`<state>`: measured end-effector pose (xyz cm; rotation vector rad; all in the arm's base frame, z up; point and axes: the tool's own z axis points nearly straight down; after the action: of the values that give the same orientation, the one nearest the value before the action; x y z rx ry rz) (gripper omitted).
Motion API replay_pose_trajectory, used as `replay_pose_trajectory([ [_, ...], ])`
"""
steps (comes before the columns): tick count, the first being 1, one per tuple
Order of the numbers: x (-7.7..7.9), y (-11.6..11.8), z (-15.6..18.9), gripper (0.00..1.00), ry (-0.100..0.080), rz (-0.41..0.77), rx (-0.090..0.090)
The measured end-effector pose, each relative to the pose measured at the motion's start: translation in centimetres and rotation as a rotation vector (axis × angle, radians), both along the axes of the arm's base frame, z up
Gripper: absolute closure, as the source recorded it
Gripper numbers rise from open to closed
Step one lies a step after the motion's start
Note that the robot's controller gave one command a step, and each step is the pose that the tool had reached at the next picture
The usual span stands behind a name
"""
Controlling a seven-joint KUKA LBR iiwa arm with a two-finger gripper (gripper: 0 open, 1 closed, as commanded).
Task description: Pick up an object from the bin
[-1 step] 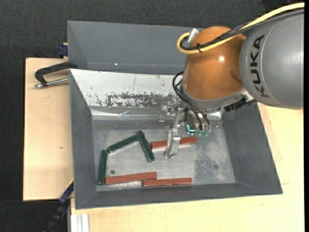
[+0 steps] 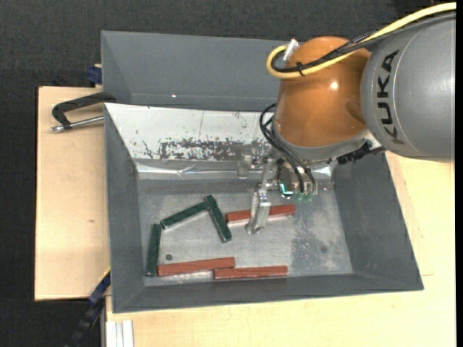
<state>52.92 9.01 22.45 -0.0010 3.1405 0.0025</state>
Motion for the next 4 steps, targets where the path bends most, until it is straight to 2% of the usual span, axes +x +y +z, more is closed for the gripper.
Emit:
replay_pose_trajectory([
  [1, 1.2, 0.1, -3.9, 0.00, -0.009, 0.040, 0.000],
  [2, 2.3, -1.6, -10.0, 0.00, -0.005, 0.160, 0.000],
  [3, 3.6, -4.1, -15.4, 1.00, 0.000, 0.263, 0.000],
  [4, 3.6, -4.1, -15.4, 1.00, 0.000, 0.263, 0.000],
])
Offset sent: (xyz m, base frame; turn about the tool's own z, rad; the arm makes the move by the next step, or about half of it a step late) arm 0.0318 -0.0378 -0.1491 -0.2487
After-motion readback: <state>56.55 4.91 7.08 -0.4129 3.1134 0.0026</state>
